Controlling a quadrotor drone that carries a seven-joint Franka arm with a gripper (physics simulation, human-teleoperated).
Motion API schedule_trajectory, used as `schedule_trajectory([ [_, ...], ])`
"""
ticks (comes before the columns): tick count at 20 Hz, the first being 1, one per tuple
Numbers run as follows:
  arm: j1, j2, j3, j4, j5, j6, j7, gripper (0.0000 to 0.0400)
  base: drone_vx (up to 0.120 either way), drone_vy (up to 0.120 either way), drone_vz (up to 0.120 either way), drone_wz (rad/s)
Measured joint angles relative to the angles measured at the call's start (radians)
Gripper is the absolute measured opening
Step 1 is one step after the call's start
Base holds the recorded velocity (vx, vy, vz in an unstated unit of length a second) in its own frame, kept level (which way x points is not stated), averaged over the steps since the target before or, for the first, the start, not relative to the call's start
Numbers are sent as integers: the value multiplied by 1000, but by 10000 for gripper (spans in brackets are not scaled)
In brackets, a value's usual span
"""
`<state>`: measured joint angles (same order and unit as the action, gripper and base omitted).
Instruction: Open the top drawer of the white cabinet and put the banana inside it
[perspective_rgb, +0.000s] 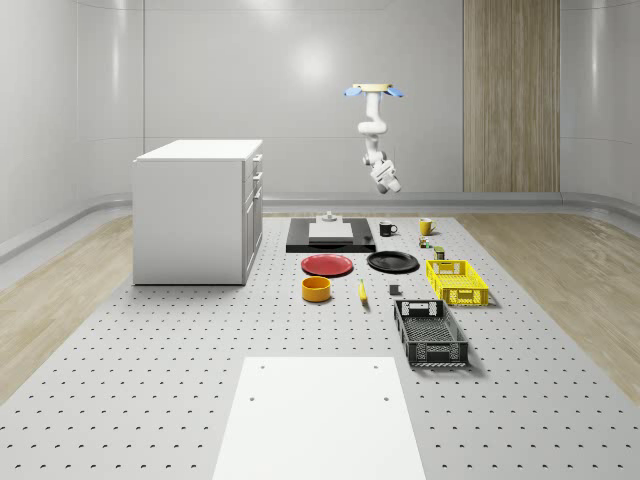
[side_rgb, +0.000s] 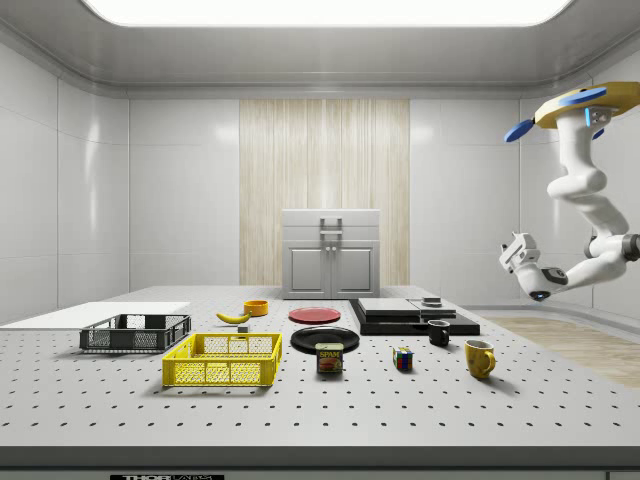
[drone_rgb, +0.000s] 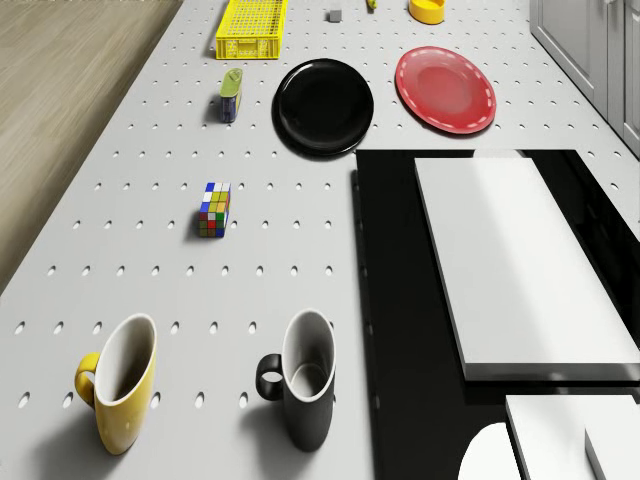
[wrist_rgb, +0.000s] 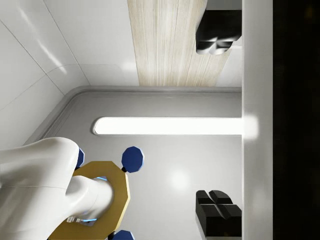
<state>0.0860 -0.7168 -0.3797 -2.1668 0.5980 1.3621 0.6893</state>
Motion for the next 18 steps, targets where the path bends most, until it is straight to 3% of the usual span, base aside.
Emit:
schedule_trajectory([
  [7, 111, -34, -226, -166, 331, 11, -58, 400, 120, -120, 120, 0],
  [18, 220, -90, -335, -241, 420, 61, -63, 400, 120, -120, 120, 0],
])
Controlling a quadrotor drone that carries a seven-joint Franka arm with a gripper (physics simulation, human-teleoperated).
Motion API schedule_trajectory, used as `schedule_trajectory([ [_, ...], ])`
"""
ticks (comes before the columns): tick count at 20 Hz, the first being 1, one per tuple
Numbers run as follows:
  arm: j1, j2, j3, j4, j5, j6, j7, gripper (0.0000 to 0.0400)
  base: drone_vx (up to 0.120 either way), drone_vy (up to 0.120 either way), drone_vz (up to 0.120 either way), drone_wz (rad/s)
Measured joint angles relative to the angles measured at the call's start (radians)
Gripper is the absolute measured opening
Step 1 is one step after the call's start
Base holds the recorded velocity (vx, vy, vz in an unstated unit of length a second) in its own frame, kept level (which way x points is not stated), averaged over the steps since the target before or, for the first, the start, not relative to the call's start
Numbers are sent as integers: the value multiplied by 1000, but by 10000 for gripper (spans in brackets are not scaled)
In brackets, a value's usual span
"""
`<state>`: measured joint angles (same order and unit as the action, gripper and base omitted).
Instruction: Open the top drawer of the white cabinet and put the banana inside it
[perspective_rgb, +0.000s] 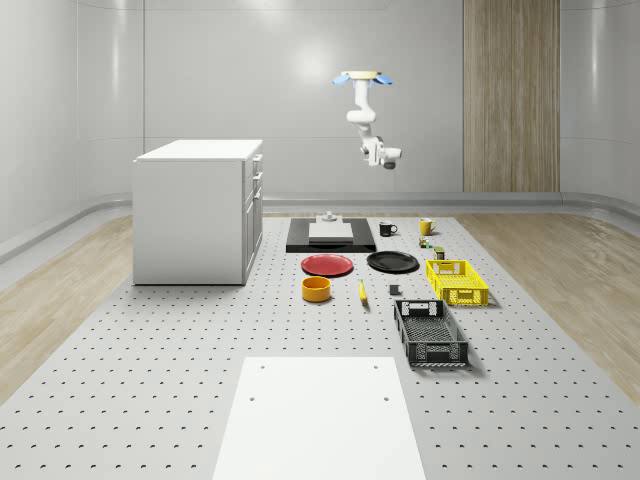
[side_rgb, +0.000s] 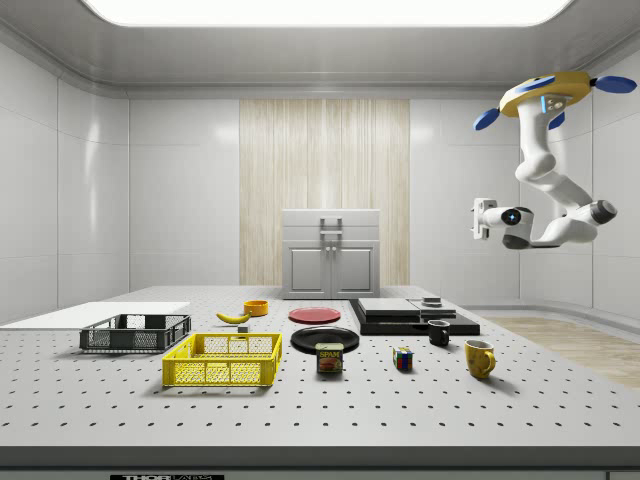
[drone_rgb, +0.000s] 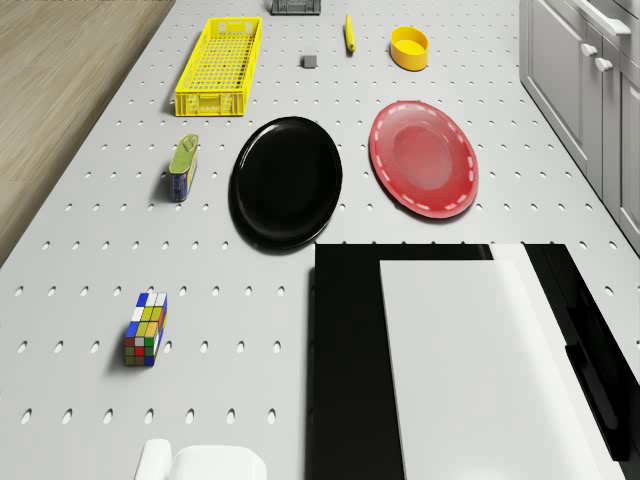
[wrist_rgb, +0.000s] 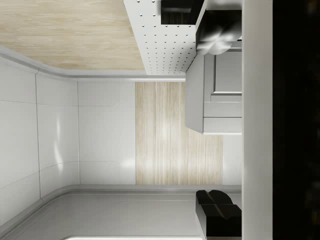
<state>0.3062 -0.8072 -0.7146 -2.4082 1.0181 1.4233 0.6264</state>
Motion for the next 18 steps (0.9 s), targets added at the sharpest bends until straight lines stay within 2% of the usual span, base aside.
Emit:
schedule_trajectory([
  [12, 83, -58, -49, -17, -23, 62, 27, 400, 120, -120, 117, 0],
  [18, 119, -86, -67, -21, -41, 91, 43, 400, 120, -120, 0, 0],
])
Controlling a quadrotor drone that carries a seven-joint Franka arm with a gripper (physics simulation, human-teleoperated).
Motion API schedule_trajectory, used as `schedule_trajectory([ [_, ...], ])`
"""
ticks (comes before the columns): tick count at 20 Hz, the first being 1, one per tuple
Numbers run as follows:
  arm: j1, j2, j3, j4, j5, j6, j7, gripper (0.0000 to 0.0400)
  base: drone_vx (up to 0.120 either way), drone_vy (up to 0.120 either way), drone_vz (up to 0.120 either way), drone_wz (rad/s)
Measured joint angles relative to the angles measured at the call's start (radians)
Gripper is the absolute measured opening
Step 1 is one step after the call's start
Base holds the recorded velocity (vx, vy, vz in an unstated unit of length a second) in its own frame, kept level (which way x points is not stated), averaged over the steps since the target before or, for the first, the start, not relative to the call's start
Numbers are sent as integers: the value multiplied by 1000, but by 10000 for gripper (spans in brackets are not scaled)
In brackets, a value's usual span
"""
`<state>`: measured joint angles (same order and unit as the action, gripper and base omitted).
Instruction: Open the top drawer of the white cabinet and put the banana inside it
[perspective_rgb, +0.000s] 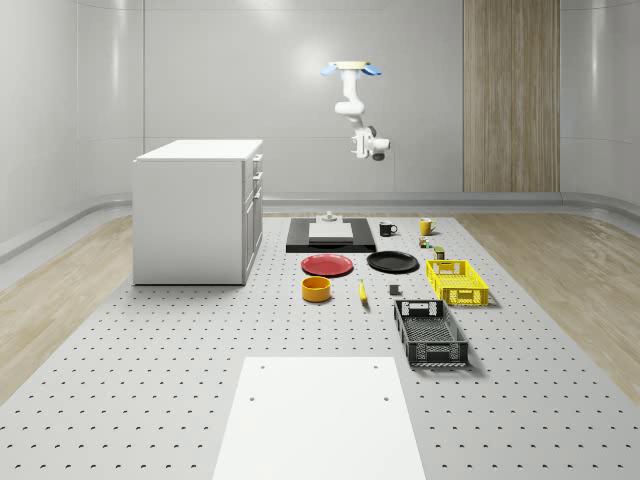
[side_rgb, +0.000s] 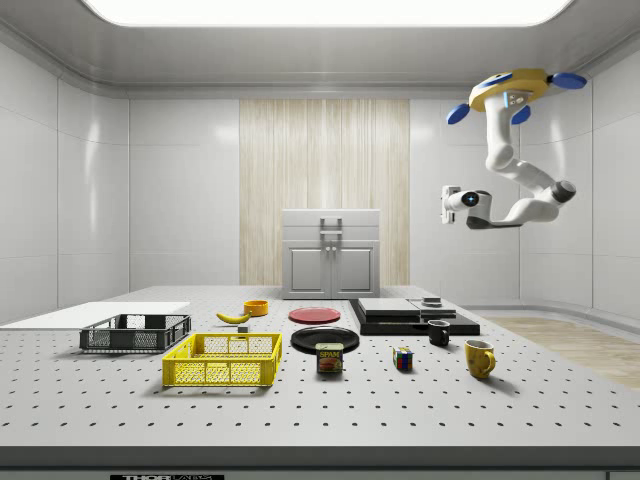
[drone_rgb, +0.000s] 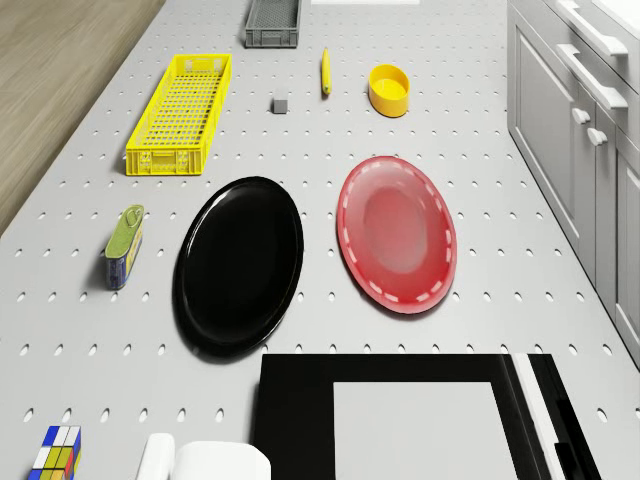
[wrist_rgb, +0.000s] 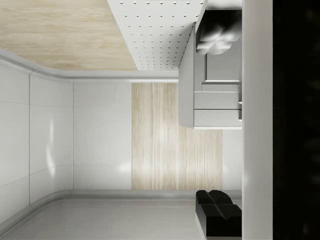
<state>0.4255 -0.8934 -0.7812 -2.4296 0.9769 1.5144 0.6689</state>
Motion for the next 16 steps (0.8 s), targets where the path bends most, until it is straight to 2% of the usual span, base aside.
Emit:
schedule_trajectory([
  [11, 58, -49, -26, -7, -35, 50, 29, 400, 120, -116, 0, 0],
  [16, 81, -70, -36, -9, -50, 70, 42, 400, 120, 0, 0, 0],
])
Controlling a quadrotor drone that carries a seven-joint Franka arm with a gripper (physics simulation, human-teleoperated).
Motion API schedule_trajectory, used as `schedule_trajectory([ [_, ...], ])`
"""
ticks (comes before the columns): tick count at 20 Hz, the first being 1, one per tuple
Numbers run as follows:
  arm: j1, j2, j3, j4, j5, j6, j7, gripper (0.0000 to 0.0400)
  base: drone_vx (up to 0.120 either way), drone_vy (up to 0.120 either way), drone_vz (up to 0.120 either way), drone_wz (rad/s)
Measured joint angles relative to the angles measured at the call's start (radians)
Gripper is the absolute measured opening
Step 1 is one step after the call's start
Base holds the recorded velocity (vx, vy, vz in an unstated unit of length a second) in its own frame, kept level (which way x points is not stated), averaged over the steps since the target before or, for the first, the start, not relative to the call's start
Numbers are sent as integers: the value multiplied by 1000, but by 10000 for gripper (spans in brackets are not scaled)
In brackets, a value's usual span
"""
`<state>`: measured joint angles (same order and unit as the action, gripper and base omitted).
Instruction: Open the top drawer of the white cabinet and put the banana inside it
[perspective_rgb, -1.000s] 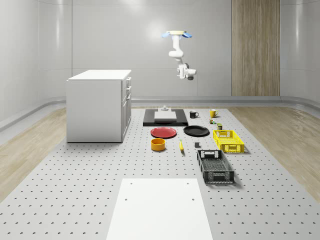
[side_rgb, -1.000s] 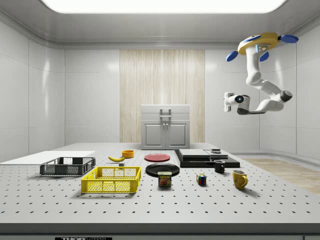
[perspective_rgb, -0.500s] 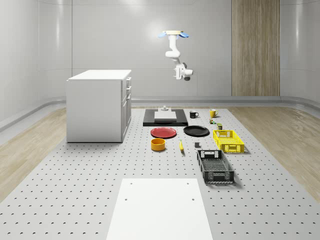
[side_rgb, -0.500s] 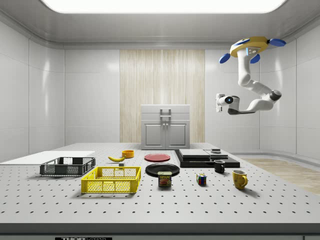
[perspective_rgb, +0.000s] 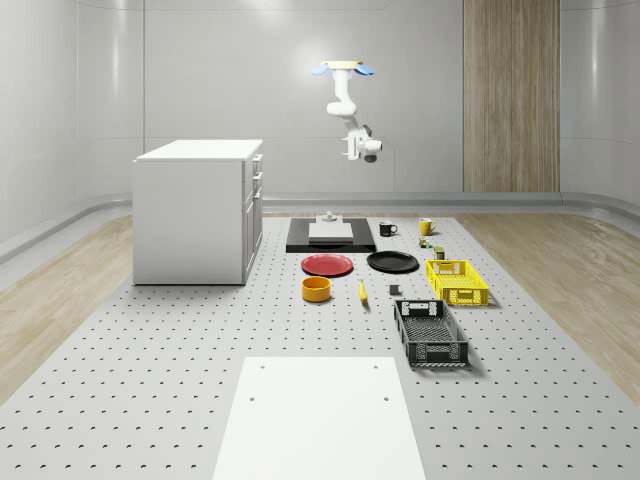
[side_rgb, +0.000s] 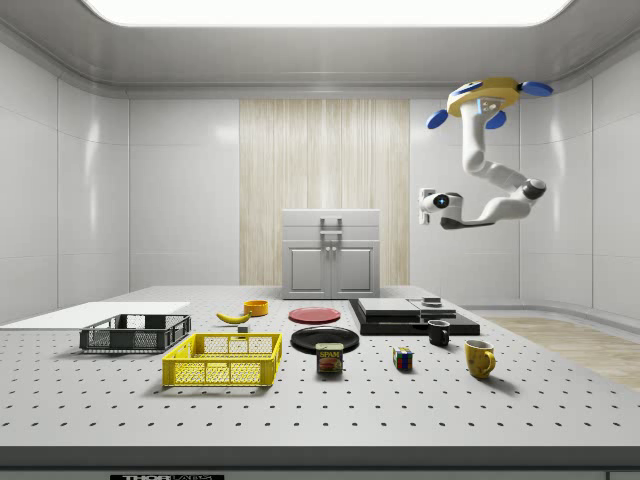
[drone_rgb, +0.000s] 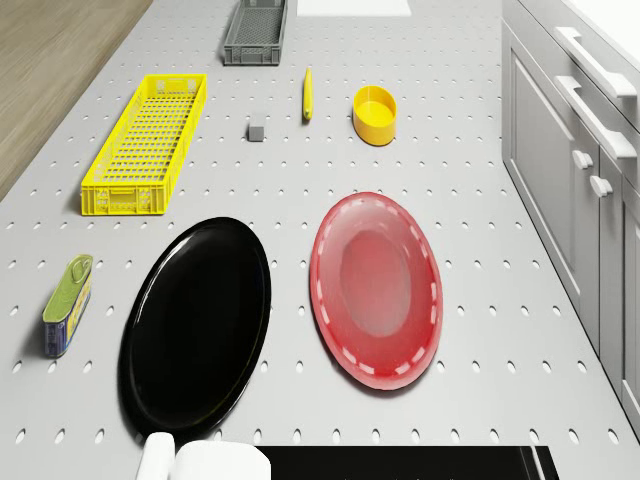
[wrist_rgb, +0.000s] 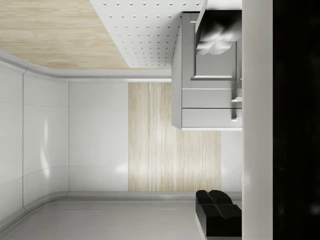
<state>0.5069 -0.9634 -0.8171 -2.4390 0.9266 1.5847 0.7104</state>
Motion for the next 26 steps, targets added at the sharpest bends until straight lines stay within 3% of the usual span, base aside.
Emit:
schedule_trajectory([
  [6, 26, -24, -10, -3, -18, 23, 15, 400, 120, 0, 0, 0],
  [26, 96, -94, -36, -12, -71, 87, 59, 400, 120, -120, 0, 0],
])
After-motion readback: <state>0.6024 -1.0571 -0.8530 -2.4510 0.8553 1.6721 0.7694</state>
